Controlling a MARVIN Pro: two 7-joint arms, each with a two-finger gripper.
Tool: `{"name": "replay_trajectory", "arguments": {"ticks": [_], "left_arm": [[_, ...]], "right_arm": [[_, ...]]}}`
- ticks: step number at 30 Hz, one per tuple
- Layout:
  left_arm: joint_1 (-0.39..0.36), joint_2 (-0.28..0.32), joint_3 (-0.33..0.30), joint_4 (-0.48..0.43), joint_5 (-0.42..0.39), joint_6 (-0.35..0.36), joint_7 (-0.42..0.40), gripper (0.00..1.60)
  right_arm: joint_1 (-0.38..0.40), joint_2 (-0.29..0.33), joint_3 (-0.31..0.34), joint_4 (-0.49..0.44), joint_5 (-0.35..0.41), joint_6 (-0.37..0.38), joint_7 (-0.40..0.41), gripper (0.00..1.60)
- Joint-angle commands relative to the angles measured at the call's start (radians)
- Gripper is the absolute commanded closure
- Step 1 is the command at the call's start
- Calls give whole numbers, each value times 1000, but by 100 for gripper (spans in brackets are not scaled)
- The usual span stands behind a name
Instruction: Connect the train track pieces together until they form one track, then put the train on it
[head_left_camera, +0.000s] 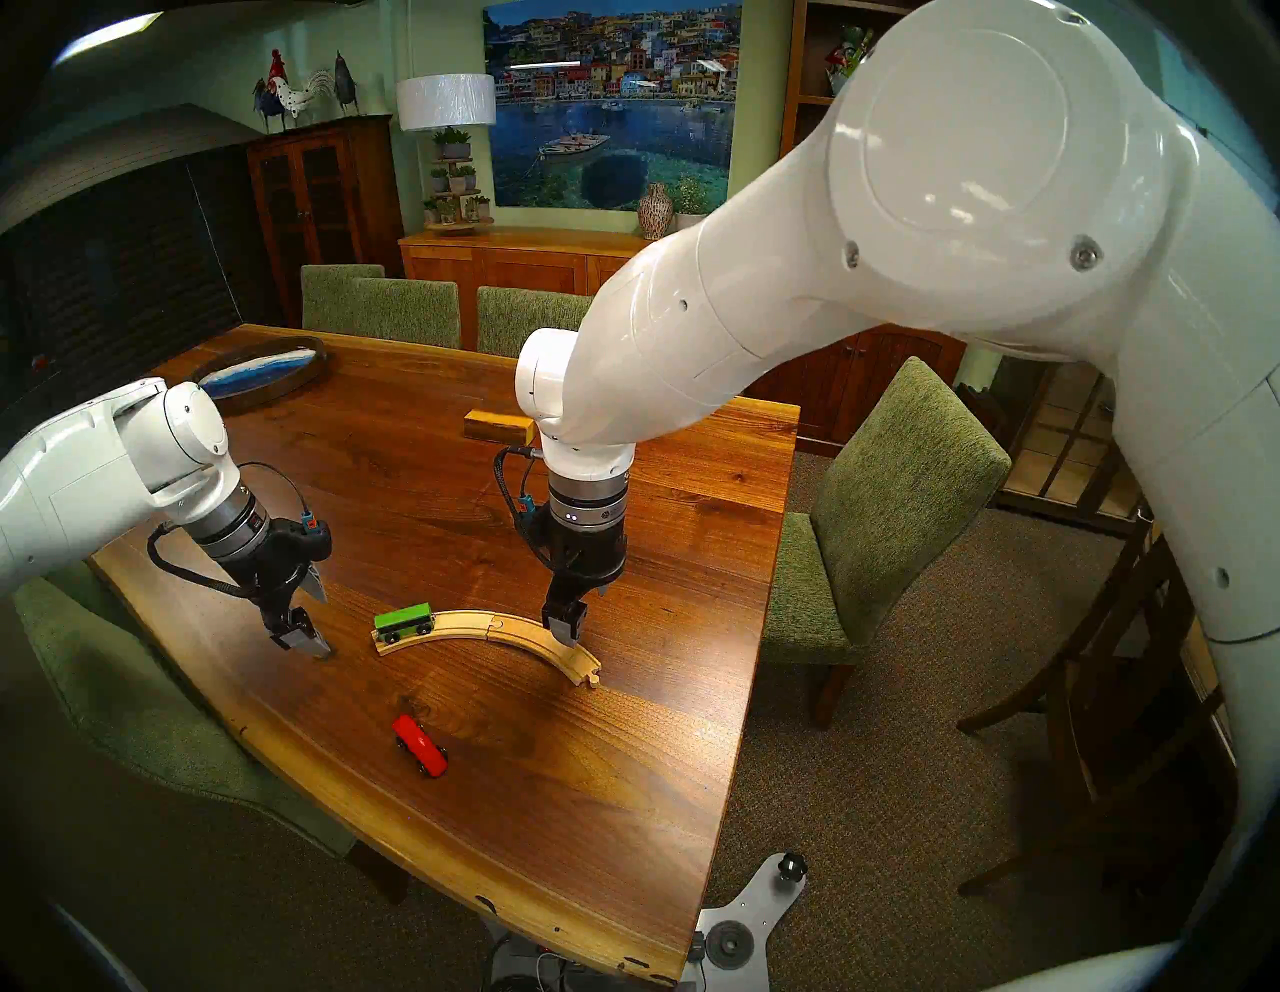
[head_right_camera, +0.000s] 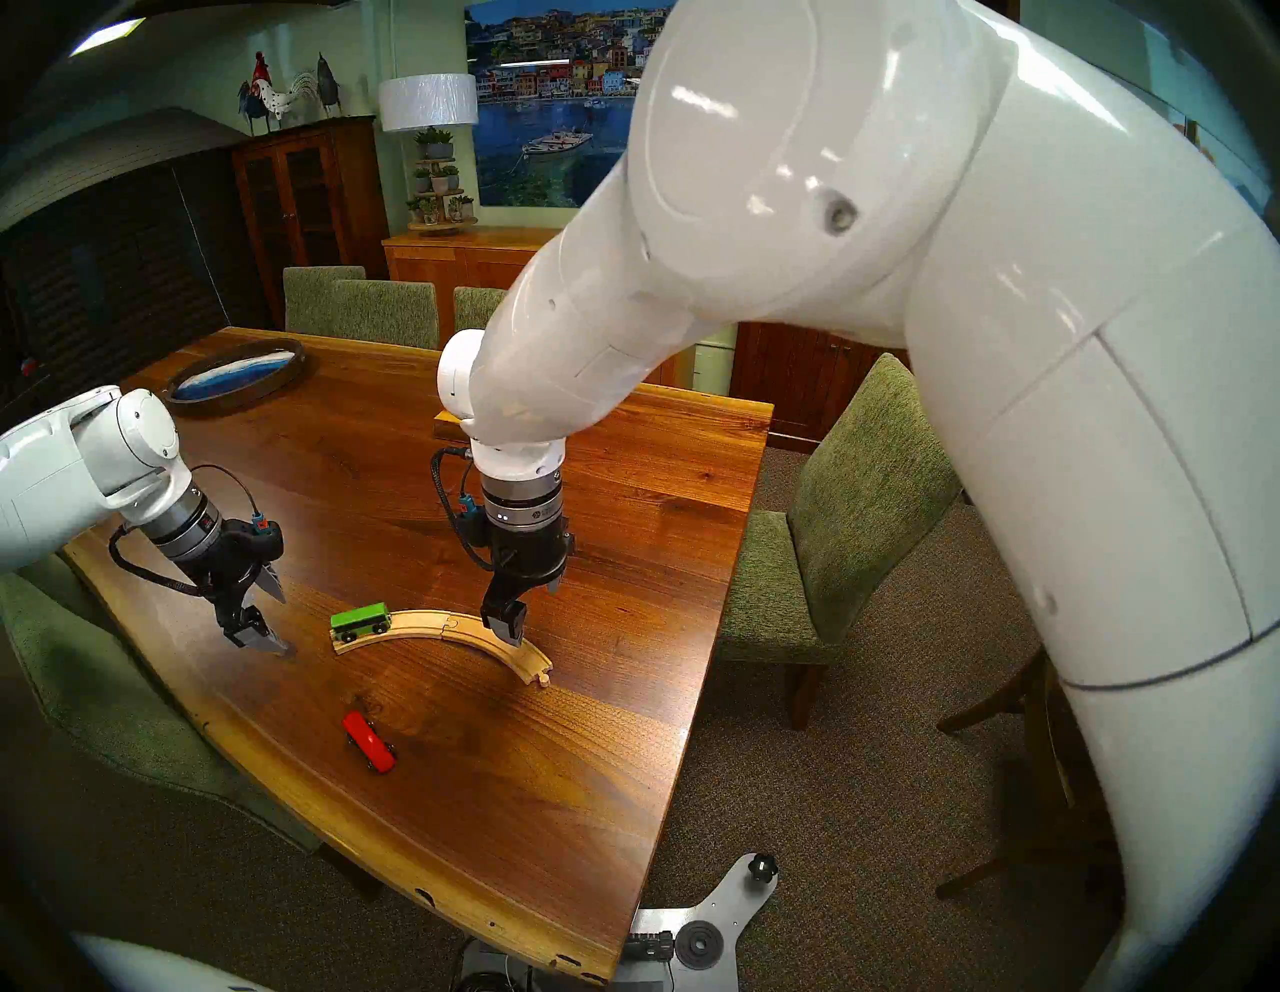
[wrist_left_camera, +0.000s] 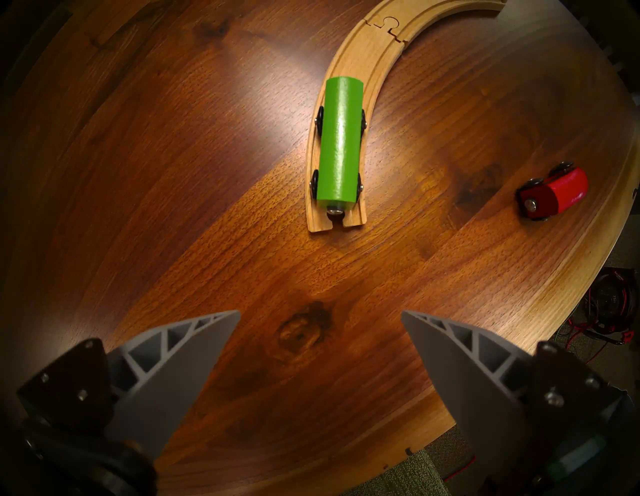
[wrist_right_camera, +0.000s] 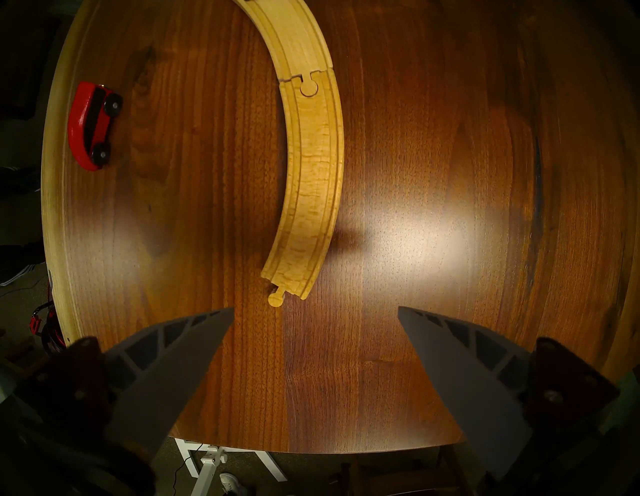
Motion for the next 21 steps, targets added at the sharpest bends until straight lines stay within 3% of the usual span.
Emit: {"name": "replay_trajectory", "arguments": {"ticks": [1, 13, 21], "left_arm": [[-84, 26, -56, -36, 12, -34, -33, 0], [-120, 120, -83, -240, 72, -114, -142, 0], [-114, 130, -80, -348, 102, -158, -176, 0]], "right_arm": [[27, 5, 2, 17, -1, 1, -3, 0], [26, 6, 4, 18, -2, 4, -4, 0], [26, 7, 5, 18, -3, 5, -5, 0]]}}
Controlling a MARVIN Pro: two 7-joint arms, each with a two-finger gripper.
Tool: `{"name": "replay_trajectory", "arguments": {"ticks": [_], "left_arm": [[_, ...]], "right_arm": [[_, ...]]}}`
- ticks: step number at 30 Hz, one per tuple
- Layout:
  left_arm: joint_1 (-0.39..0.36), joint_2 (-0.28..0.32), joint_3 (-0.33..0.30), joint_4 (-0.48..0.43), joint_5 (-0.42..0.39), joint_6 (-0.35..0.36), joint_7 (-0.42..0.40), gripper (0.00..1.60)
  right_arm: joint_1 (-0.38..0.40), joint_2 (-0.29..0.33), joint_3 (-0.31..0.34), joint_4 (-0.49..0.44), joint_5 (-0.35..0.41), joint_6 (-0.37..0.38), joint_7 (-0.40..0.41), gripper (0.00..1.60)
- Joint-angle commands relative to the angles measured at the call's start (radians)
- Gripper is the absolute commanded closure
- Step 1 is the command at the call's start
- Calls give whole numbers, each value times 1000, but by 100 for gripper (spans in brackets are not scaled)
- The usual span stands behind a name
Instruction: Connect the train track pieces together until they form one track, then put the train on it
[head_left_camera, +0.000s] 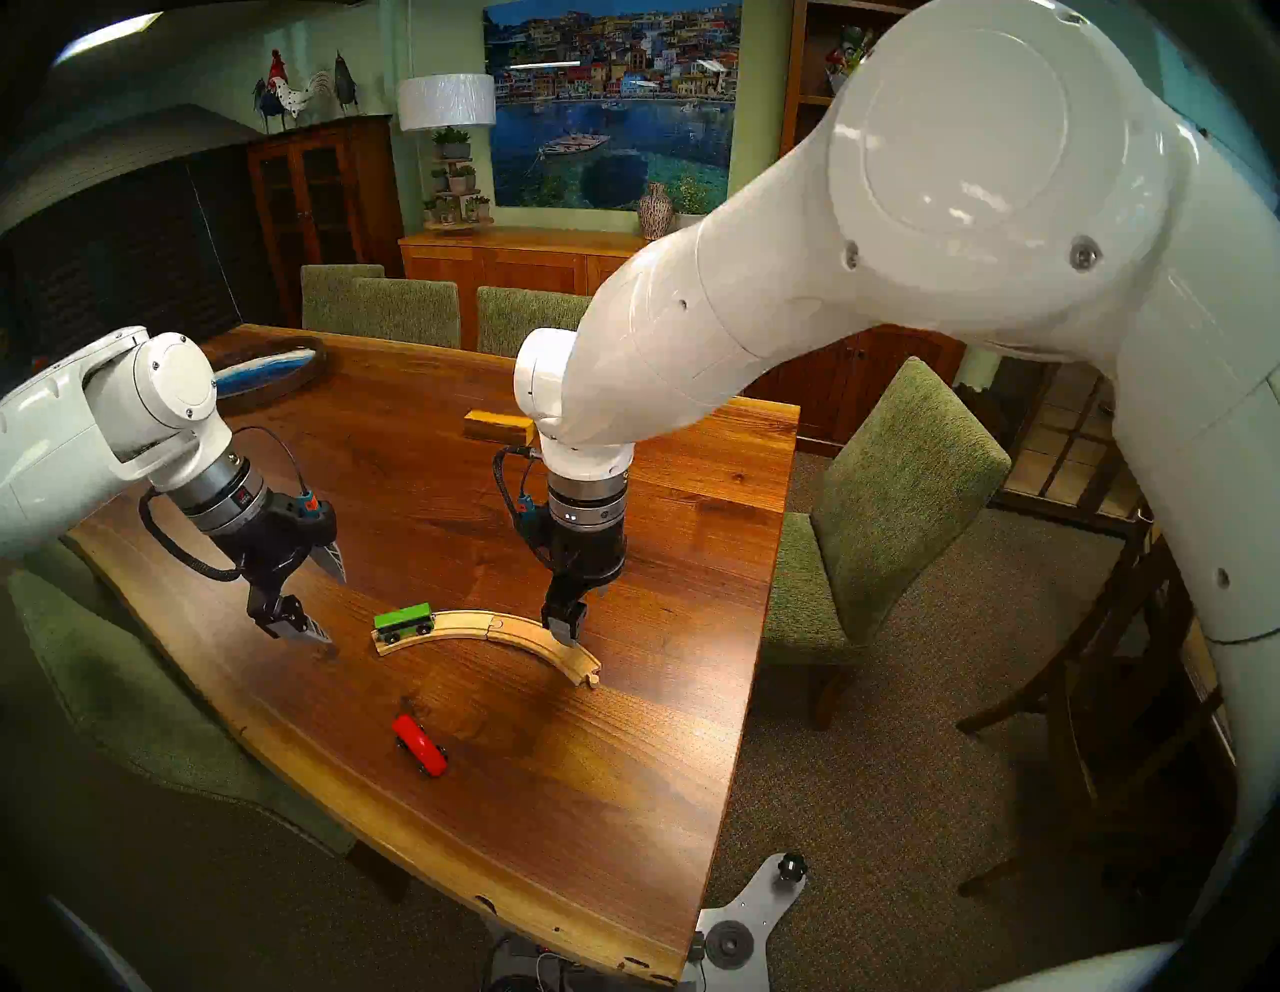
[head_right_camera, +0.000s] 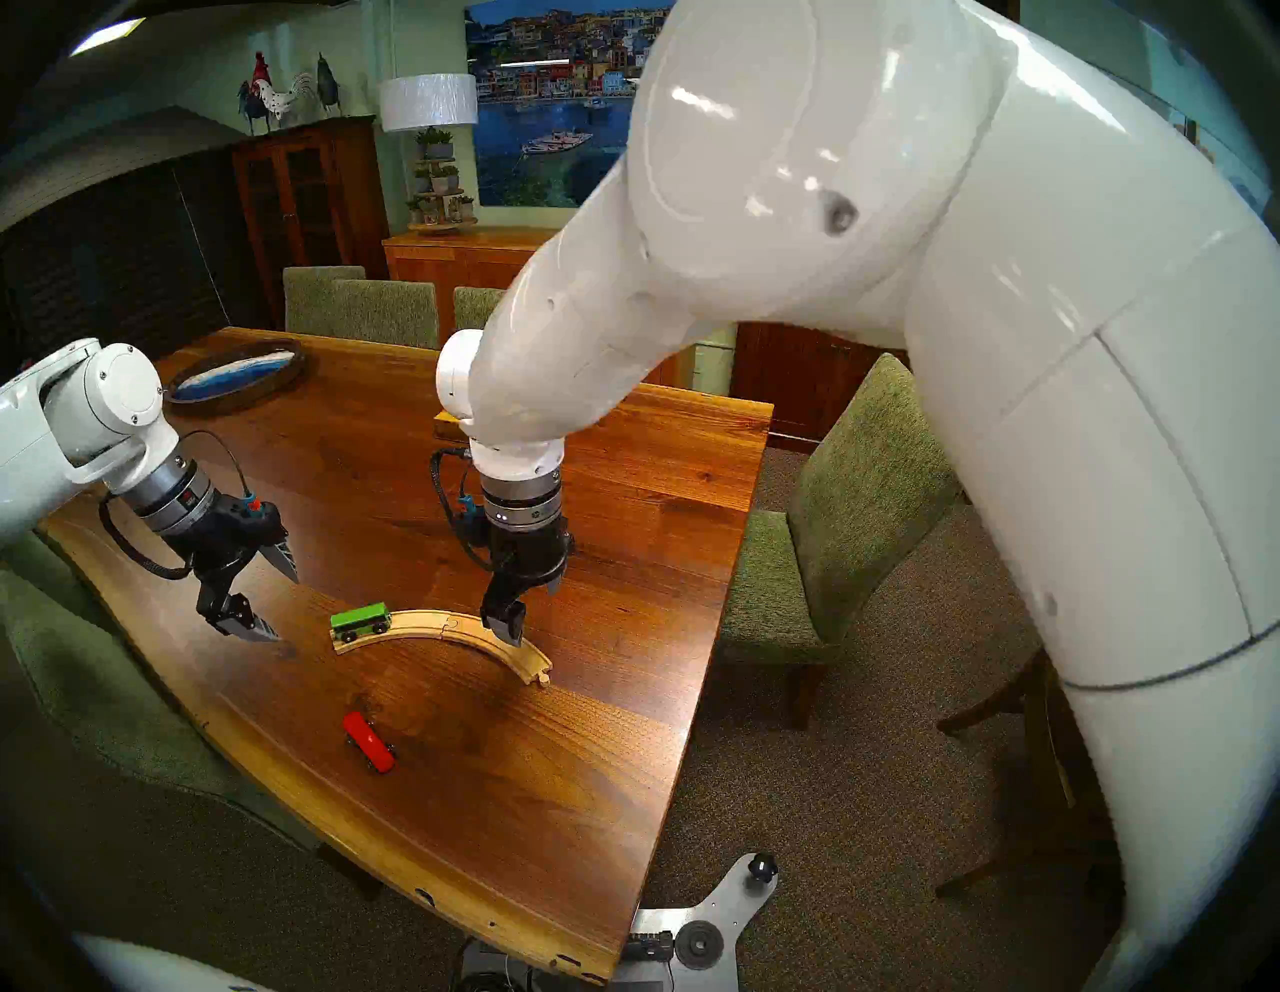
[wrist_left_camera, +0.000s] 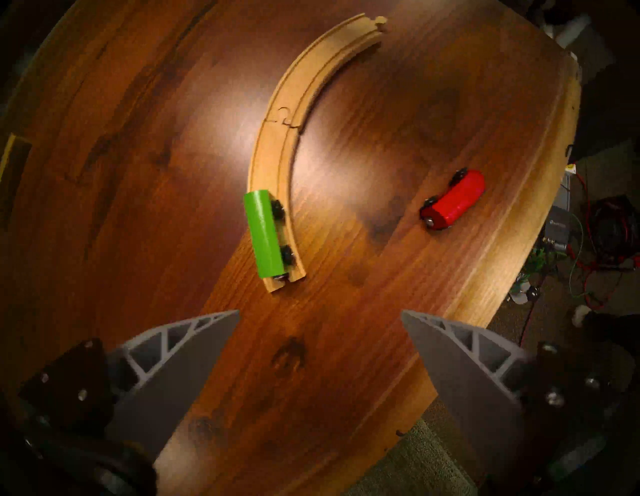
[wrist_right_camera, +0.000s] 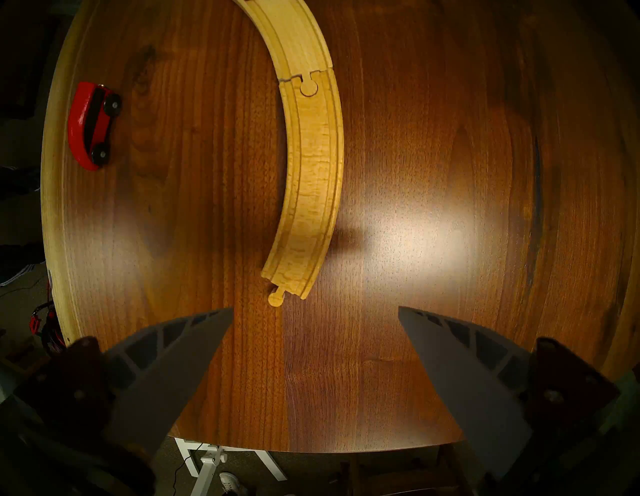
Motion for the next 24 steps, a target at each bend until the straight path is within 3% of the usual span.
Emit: {"name": "replay_trajectory", "arguments": {"ticks": [1, 11, 24], "left_arm": [[-32, 20, -22, -87, 21, -47, -25, 0], [-6, 21, -9, -177, 39, -121, 7, 0], [21, -17, 20, -243, 79, -134, 54, 0]], "right_arm": [[27, 7, 2, 17, -1, 0, -3, 0], [26, 8, 4, 17, -2, 1, -3, 0], [26, 8, 5, 17, -3, 2, -4, 0]]}}
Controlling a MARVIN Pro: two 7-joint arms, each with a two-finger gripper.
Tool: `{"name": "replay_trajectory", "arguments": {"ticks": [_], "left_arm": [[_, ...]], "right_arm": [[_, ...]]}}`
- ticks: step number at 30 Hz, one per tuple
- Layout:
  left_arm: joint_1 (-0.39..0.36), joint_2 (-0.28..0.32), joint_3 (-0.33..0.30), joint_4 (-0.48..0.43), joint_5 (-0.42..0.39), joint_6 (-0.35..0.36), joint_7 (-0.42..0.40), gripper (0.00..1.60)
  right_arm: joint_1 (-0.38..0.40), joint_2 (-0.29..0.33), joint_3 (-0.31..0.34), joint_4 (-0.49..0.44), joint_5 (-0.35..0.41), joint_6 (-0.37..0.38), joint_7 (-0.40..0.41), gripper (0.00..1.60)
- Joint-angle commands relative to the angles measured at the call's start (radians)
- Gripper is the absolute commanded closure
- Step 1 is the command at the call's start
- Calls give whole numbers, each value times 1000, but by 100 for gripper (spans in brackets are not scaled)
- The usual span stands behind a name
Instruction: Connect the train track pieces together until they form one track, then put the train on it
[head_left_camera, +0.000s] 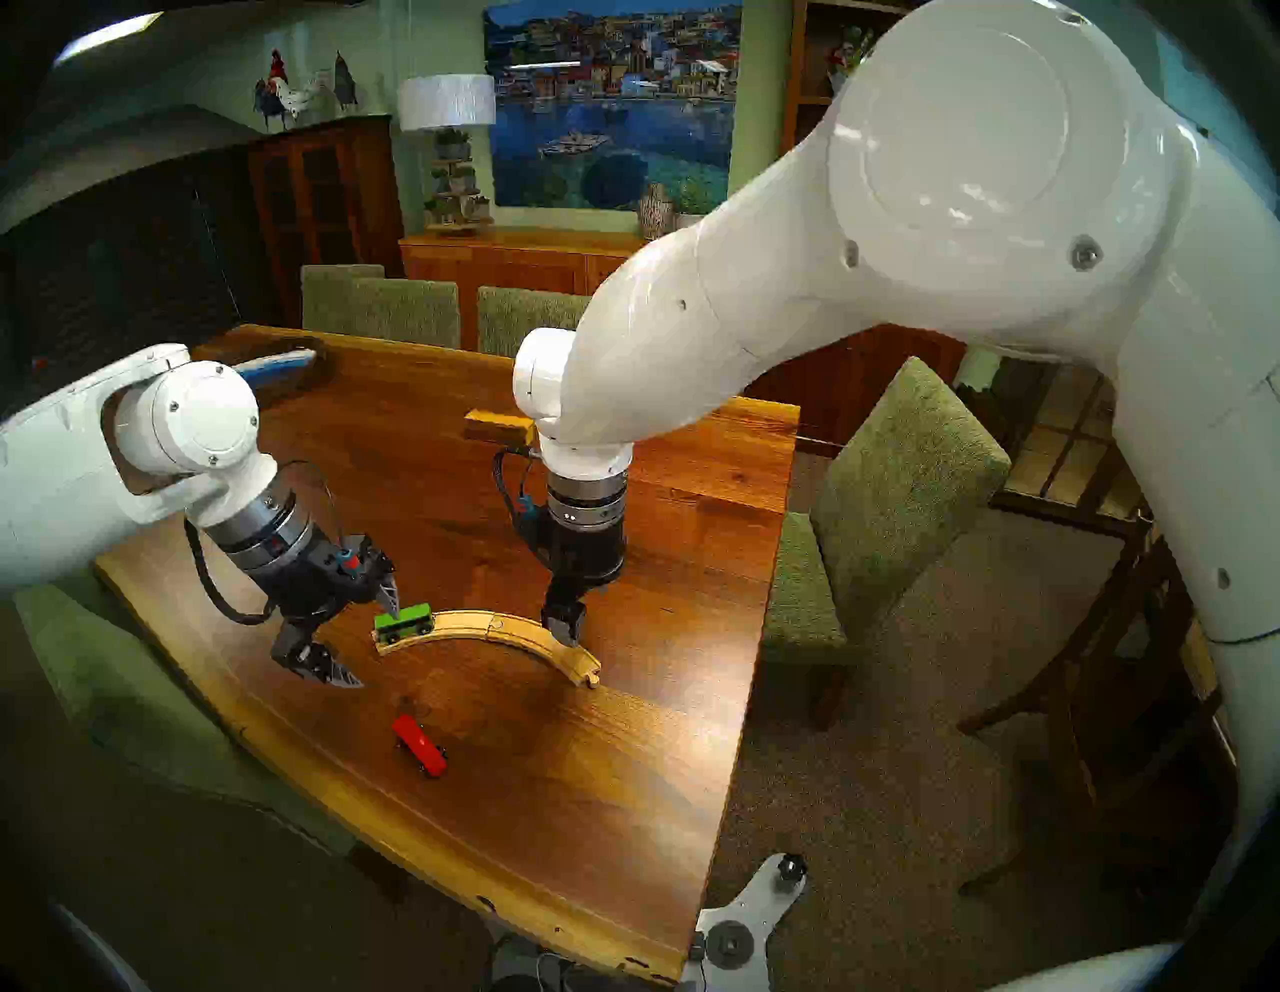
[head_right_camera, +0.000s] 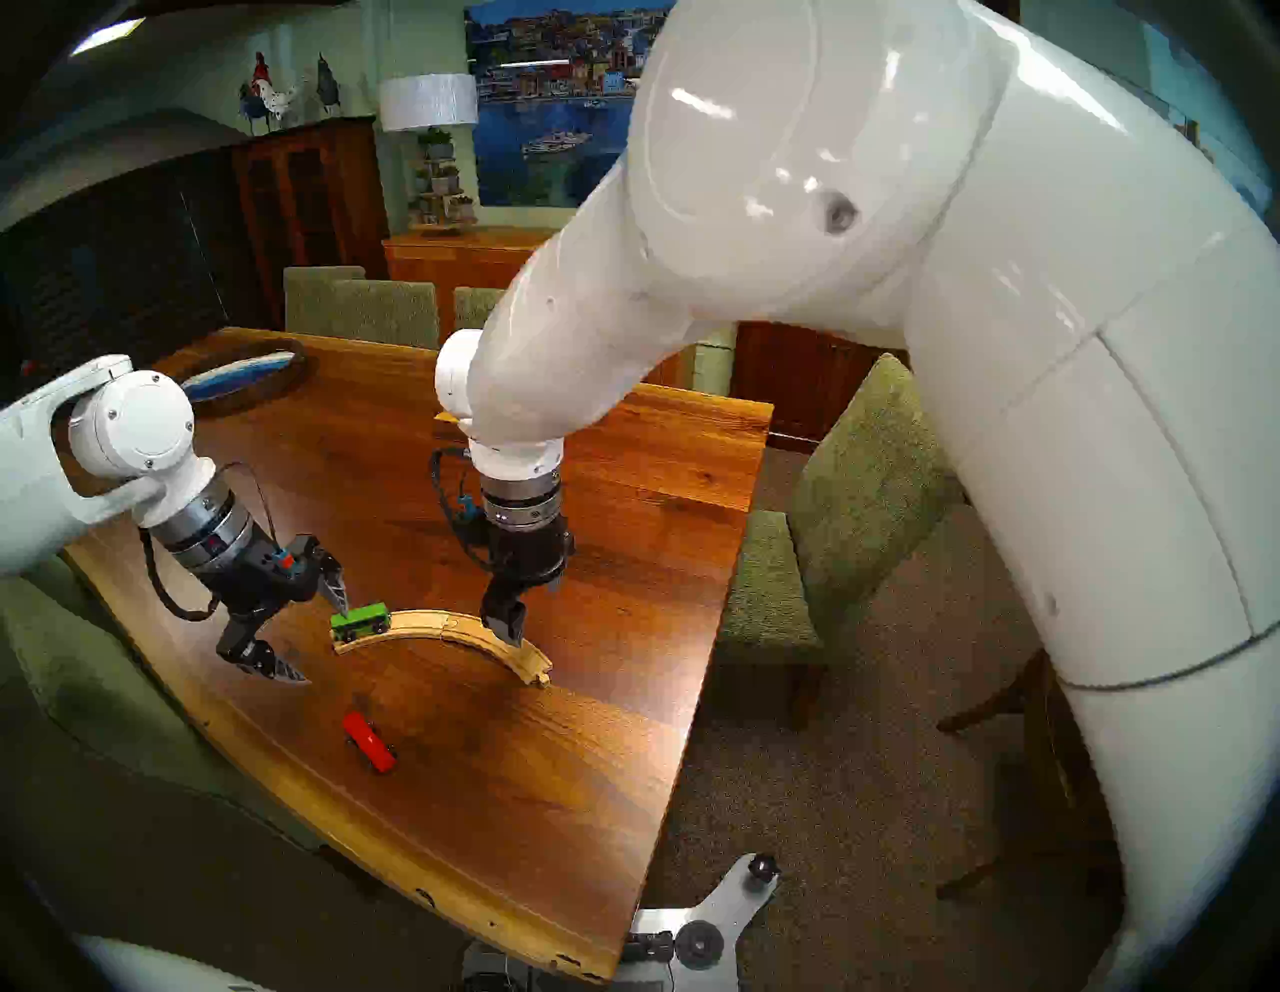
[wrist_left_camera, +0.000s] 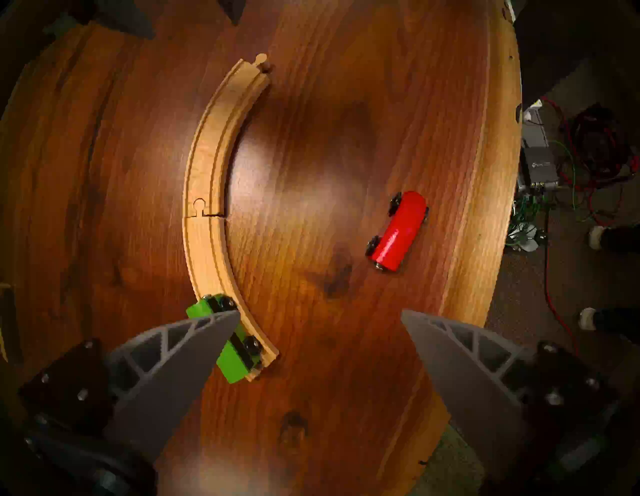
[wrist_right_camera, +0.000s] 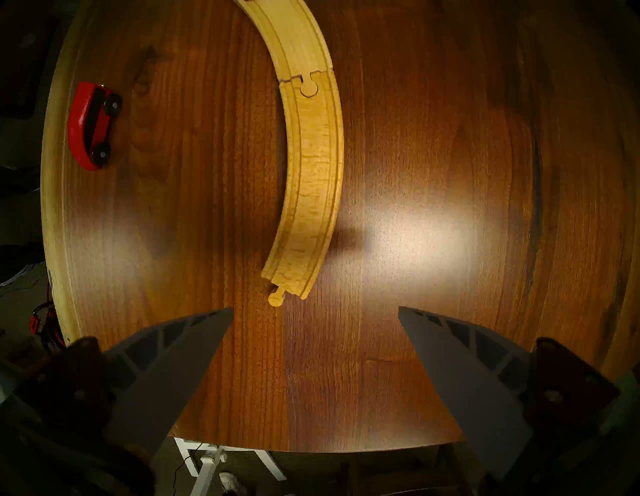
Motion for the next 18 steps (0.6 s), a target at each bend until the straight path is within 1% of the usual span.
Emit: {"name": "replay_trajectory", "arguments": {"ticks": [1, 14, 18], "left_arm": [[-5, -25, -3, -31, 13, -5, 6, 0], [7, -42, 36, -57, 77, -33, -64, 0], [15, -42, 43, -67, 88, -29, -54, 0]], "right_arm": [[26, 8, 2, 16, -1, -1, -3, 0], [26, 9, 3, 16, -2, 0, -3, 0], [26, 9, 3, 16, -2, 0, -3, 0]]}}
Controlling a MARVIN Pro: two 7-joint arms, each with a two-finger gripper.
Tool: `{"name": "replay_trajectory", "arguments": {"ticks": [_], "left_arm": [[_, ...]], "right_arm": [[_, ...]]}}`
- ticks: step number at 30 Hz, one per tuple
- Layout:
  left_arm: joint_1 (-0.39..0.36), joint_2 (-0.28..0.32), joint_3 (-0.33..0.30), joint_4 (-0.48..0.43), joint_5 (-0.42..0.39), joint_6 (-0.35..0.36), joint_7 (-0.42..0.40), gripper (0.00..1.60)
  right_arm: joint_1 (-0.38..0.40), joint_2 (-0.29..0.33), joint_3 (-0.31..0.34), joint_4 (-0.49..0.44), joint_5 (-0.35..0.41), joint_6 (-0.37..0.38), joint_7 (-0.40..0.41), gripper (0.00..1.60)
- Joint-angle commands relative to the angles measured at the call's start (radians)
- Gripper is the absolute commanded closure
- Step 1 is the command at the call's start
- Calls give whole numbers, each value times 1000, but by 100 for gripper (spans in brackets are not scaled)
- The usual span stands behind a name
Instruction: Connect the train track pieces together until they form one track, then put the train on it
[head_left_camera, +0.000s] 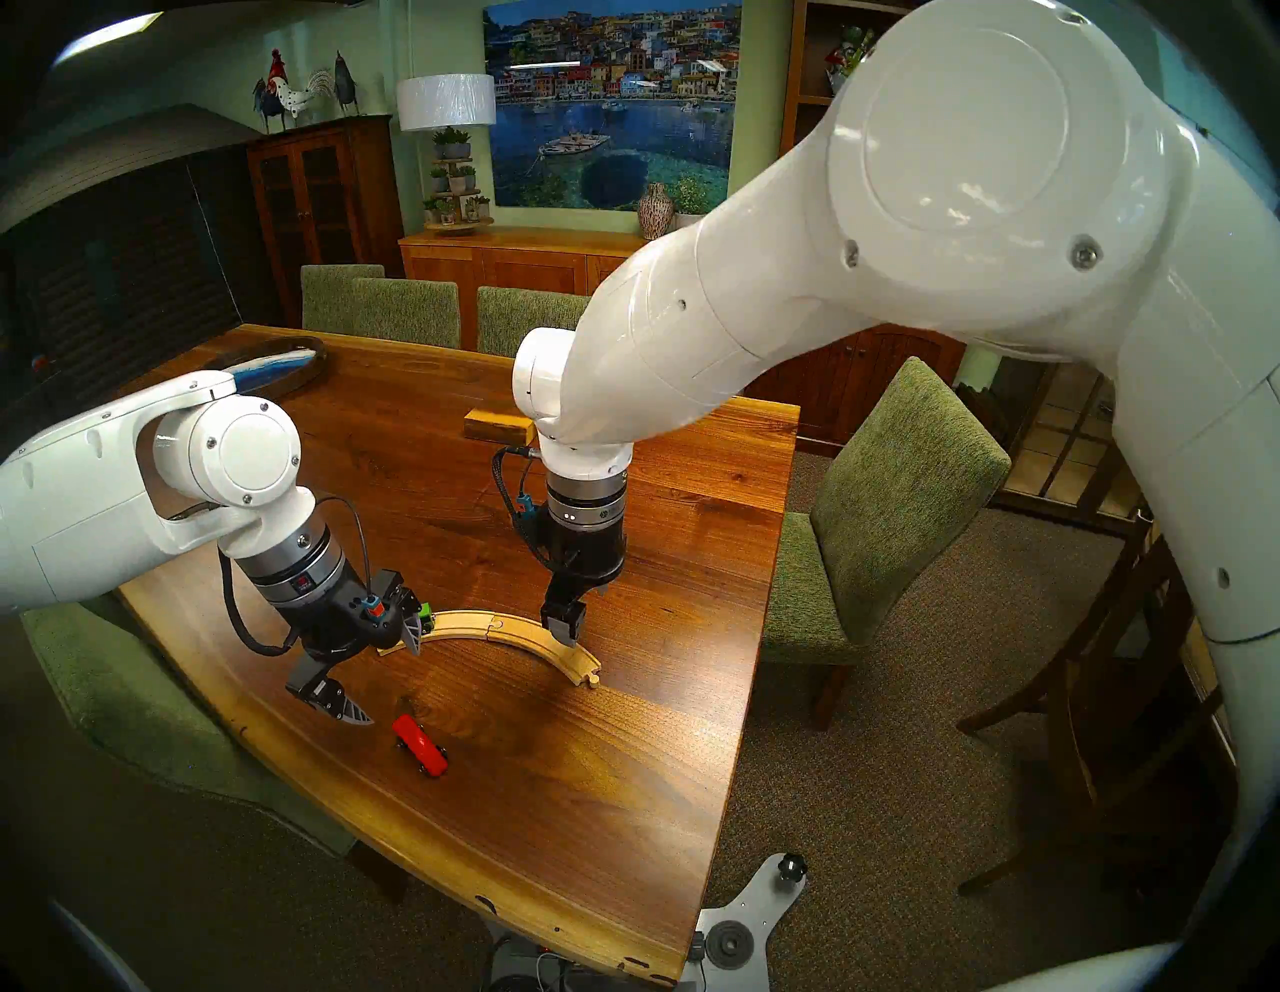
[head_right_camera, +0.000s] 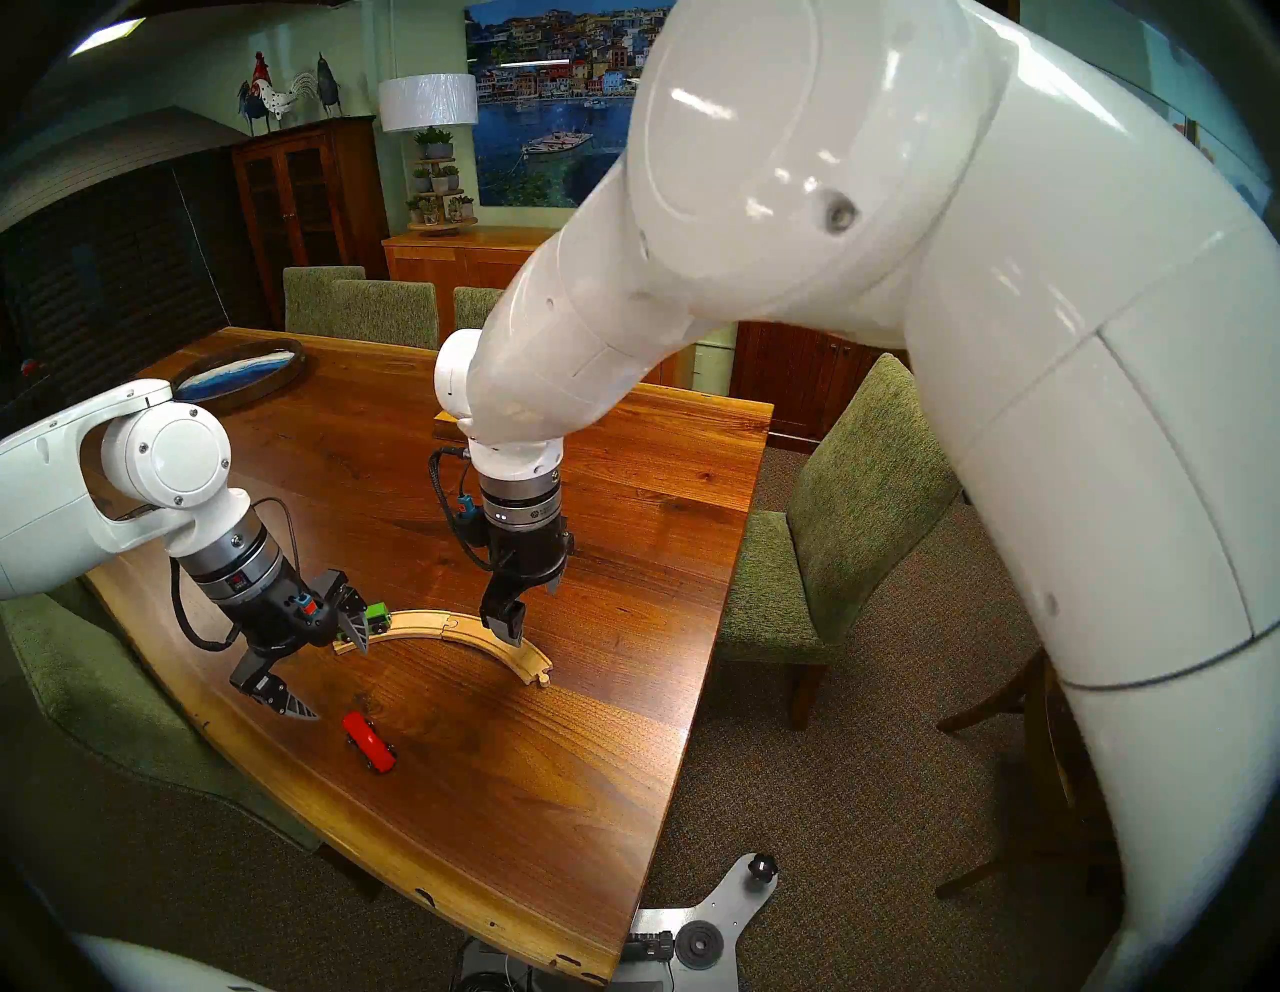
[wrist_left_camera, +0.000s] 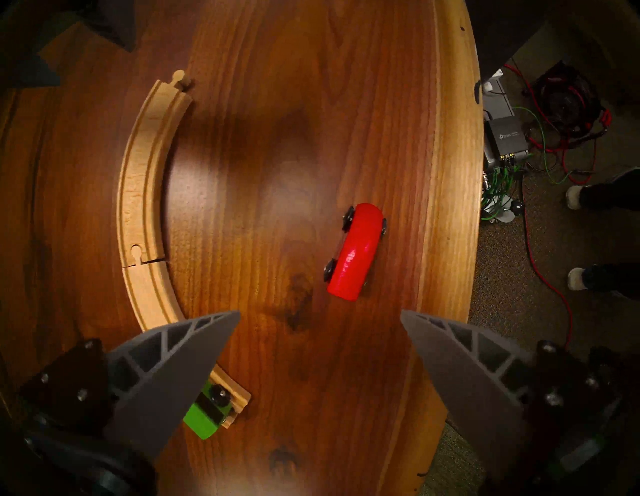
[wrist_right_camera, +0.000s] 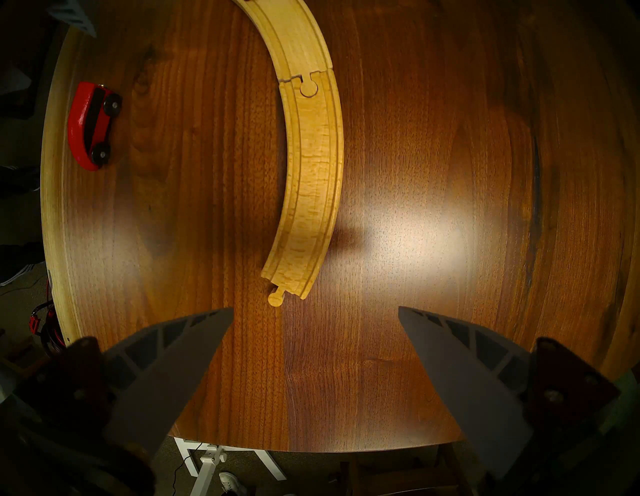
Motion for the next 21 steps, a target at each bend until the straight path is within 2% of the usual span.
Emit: {"name": "replay_trajectory", "arguments": {"ticks": [1, 14, 21], "left_arm": [[-6, -6, -1, -12, 17, 4, -5, 0], [22, -27, 23, -57, 41, 63, 39, 0], [42, -47, 42, -47, 61, 78, 72, 0]], "right_arm": [[26, 9, 2, 16, -1, -1, -3, 0], [25, 10, 3, 16, -1, 0, -3, 0], [25, 10, 3, 16, -2, 0, -3, 0]]}}
